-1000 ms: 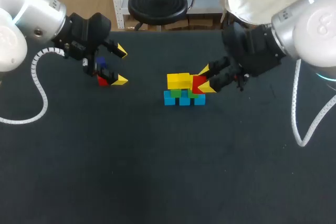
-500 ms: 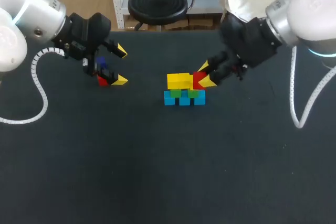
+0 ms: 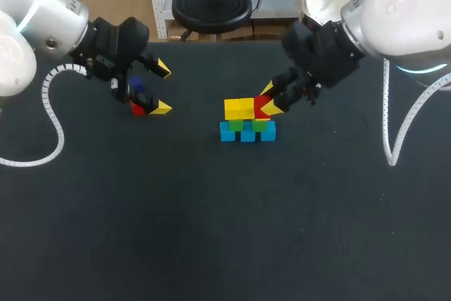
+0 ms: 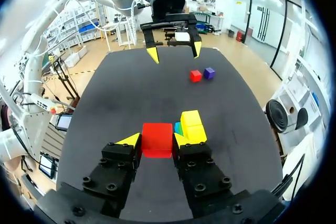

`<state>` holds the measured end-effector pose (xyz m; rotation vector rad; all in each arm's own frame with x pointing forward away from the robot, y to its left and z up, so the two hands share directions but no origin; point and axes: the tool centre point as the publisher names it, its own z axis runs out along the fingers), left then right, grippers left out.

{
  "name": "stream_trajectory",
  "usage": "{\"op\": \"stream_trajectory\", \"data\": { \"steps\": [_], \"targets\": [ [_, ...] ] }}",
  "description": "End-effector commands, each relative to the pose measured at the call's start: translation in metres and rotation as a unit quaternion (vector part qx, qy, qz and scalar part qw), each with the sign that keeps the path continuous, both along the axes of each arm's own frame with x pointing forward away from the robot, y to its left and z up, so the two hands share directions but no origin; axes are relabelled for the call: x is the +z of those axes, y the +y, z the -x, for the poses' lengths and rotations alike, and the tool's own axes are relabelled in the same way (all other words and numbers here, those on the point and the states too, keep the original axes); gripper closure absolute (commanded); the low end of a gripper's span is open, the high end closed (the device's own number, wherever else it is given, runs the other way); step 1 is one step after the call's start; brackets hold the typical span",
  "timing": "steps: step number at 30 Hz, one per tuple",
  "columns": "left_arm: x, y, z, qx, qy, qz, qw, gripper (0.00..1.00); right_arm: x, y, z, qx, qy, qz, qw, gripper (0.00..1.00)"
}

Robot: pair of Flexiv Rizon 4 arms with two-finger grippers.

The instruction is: Place the blue cubes, place green cubes on the blue cubes, place the yellow cubes on the green cubes, then place the red cubes on the yellow cubes, and place purple cube on the red cubes.

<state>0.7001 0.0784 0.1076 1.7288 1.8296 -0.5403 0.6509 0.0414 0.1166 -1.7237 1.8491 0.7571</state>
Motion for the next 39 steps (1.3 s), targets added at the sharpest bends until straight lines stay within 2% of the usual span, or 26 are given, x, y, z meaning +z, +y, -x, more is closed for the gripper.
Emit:
{"op": "stream_trajectory", "data": {
  "steps": [1,12,23,39],
  "targets": [
    [0.000,0.000,0.000,0.000,0.000,0.000,1.000,0.00,-0.005,0.001,-0.006,0.004,0.005,-0.008,1.000,1.00],
    [0.000,0.000,0.000,0.000,0.000,0.000,1.000,0.00,-0.012,0.000,-0.016,0.000,0.017,-0.026,1.000,1.00],
    [0.000,0.000,0.000,0.000,0.000,0.000,1.000,0.00,-0.012,0.002,-0.026,0.005,0.021,-0.022,1.000,1.00],
    [0.000,0.000,0.000,0.000,0.000,0.000,1.000,0.00,-0.020,0.000,-0.031,0.003,0.028,-0.035,0.999,1.00]
  ]
}}
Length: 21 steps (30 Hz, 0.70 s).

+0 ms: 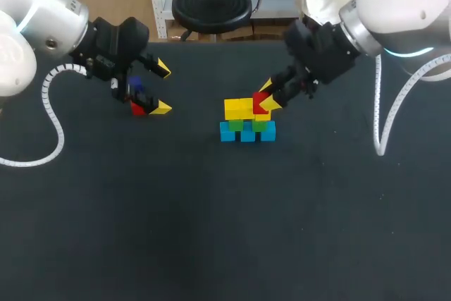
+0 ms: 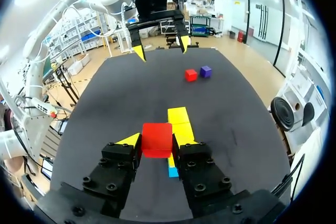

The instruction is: Place the blue cubes, place green cubes on the blue cubes, place the yellow cubes on the green cubes, then place the red cubes on the yellow cubes, and place purple cube on the red cubes.

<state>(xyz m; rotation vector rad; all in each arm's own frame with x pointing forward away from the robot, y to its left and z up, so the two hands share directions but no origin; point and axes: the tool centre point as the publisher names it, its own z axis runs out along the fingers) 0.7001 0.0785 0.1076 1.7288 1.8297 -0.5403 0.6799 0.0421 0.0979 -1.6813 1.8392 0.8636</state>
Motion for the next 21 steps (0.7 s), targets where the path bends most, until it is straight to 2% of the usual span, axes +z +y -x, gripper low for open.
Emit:
{"op": "stream_trajectory", "data": {
  "steps": [1,21],
  "targets": [
    [0.000,0.000,0.000,0.000,0.000,0.000,1.000,0.00,-0.002,-0.001,-0.002,0.002,0.001,-0.003,1.000,1.00],
    [0.000,0.000,0.000,0.000,0.000,0.000,1.000,0.00,-0.001,0.002,-0.014,0.002,0.001,0.010,1.000,1.00]
  ]
}}
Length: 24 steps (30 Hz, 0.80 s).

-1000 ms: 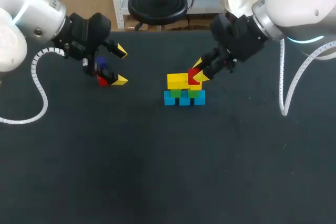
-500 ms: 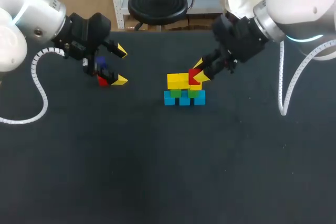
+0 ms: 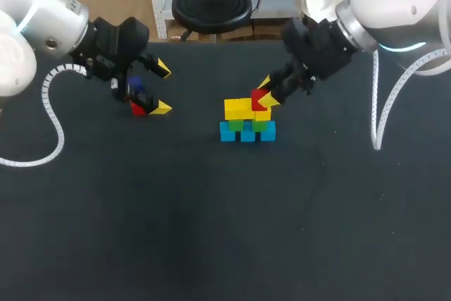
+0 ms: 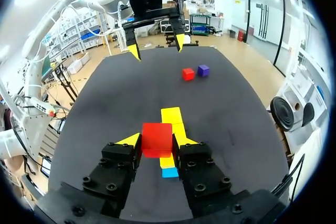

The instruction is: Place the blue cubes, place green cubes on the blue cubes, place the yellow cubes on the green cubes, then place the red cubes on the yellow cubes, and place purple cube on the red cubes.

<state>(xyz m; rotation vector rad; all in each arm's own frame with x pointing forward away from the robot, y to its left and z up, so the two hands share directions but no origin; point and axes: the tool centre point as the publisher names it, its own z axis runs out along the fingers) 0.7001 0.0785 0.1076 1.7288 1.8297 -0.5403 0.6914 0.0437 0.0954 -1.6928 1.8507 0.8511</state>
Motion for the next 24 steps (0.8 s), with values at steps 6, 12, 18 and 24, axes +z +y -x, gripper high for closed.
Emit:
{"op": "stream_trajectory", "data": {
  "steps": [6,12,18,24],
  "targets": [
    [-0.0002,0.0002,0.0001,0.000,0.000,0.000,1.000,0.00,0.0013,0.0009,-0.0068,0.001,0.002,0.007,1.000,1.00],
    [-0.0002,0.0002,0.0001,0.000,0.000,0.000,1.000,0.00,-0.0033,0.0017,-0.0093,-0.001,0.007,0.005,1.000,1.00],
    [-0.0002,0.0002,0.0001,0.000,0.000,0.000,1.000,0.00,-0.0049,0.0029,-0.0091,-0.001,0.005,-0.001,1.000,1.00],
    [-0.0002,0.0002,0.0001,0.000,0.000,0.000,1.000,0.00,-0.0069,0.0026,-0.0101,-0.003,0.005,0.001,1.000,1.00]
  ]
}}
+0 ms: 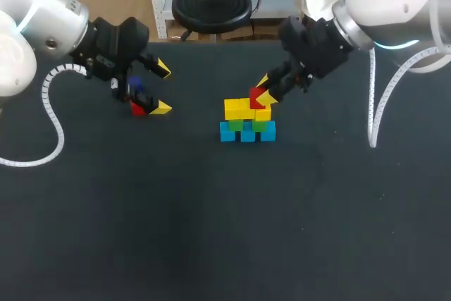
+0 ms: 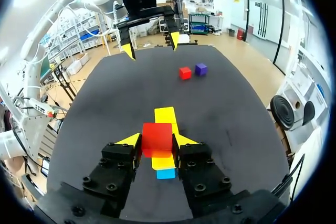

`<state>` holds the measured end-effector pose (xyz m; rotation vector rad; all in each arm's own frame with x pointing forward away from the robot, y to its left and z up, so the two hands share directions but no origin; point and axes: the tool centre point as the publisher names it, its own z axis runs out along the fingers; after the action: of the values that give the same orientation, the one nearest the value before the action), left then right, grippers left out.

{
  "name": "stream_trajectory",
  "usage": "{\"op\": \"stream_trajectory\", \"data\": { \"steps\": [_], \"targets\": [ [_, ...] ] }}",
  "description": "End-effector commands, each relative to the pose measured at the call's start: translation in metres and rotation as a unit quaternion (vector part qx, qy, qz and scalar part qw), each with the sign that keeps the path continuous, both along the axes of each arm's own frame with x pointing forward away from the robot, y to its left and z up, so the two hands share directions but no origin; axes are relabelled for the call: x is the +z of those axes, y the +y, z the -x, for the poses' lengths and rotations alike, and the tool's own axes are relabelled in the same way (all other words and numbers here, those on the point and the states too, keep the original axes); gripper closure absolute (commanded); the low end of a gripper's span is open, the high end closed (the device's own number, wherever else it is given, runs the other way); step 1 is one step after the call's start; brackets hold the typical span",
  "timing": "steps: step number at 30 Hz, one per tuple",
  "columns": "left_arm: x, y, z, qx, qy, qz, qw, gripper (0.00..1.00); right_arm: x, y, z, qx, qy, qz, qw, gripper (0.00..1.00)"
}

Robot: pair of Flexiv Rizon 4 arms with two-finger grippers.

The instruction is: Place the blue cubes, place green cubes on the blue cubes, place the yellow cubes on the green cubes, then place the red cubes on the yellow cubes, and place purple cube on the red cubes.

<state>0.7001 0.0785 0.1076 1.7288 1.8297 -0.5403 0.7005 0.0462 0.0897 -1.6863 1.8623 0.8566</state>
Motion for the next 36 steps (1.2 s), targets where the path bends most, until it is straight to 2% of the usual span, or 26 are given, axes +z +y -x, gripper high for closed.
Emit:
{"op": "stream_trajectory", "data": {
  "steps": [1,36],
  "targets": [
    [-0.0002,0.0002,0.0001,0.000,0.000,0.000,1.000,0.00,-0.0016,0.0000,-0.0012,0.000,0.001,0.000,1.000,1.00],
    [-0.0002,0.0002,0.0001,0.000,0.000,0.000,1.000,0.00,-0.0041,0.0024,-0.0091,-0.002,0.003,0.004,1.000,1.00]
  ]
}}
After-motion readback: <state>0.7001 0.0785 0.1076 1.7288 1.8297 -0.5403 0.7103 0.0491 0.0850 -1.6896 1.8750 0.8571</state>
